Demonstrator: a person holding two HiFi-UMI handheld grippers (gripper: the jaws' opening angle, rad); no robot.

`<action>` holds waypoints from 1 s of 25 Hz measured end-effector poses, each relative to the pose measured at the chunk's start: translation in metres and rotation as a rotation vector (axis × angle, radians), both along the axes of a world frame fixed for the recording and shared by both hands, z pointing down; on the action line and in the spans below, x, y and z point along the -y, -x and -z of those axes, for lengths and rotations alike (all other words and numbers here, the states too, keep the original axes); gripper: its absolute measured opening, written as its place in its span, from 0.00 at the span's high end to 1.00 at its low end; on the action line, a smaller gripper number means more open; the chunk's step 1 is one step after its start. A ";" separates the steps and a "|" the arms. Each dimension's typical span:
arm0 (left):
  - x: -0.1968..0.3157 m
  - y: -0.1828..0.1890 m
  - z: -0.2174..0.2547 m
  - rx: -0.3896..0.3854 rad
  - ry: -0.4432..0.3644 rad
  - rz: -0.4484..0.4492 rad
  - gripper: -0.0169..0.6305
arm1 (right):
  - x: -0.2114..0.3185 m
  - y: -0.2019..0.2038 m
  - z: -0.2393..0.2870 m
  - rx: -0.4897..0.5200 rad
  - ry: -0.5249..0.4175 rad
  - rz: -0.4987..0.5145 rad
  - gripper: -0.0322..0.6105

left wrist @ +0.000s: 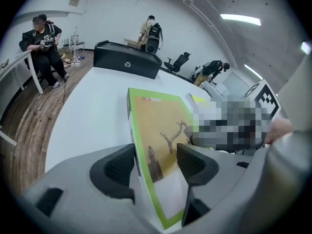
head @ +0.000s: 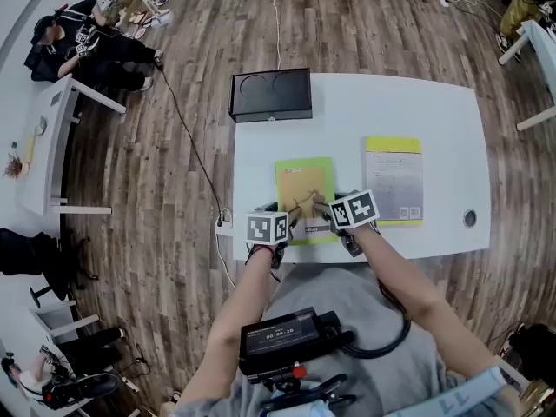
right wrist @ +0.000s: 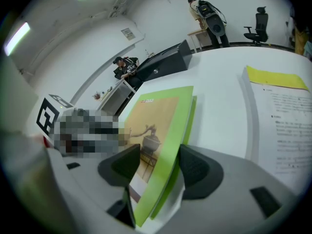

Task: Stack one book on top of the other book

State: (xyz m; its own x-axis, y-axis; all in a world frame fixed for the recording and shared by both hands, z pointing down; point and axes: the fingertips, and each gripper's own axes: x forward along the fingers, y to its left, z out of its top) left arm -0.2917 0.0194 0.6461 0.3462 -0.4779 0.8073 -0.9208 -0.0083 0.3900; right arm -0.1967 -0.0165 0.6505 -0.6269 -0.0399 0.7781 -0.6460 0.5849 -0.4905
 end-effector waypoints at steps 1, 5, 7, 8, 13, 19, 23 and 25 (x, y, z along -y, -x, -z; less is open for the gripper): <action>0.005 -0.005 0.000 -0.002 0.001 -0.015 0.56 | 0.003 -0.006 0.000 -0.002 0.003 -0.015 0.55; 0.029 -0.024 -0.001 -0.005 -0.003 -0.066 0.56 | 0.020 -0.027 -0.002 -0.004 0.009 -0.076 0.55; 0.040 -0.031 -0.003 -0.004 -0.004 -0.084 0.56 | 0.029 -0.035 -0.003 -0.001 0.006 -0.097 0.55; 0.044 -0.034 -0.003 -0.003 -0.002 -0.088 0.56 | 0.033 -0.038 -0.003 0.002 0.003 -0.104 0.55; 0.050 -0.041 0.000 0.002 0.009 -0.086 0.56 | 0.039 -0.044 0.000 0.016 -0.001 -0.107 0.55; 0.048 -0.040 -0.001 -0.010 0.008 -0.064 0.56 | 0.038 -0.044 0.001 0.054 0.015 -0.091 0.55; 0.049 -0.038 0.002 -0.011 0.016 -0.031 0.56 | 0.038 -0.043 0.002 0.053 0.027 -0.054 0.56; 0.048 -0.038 0.001 -0.009 0.020 -0.015 0.56 | 0.038 -0.044 0.001 0.049 0.029 -0.038 0.56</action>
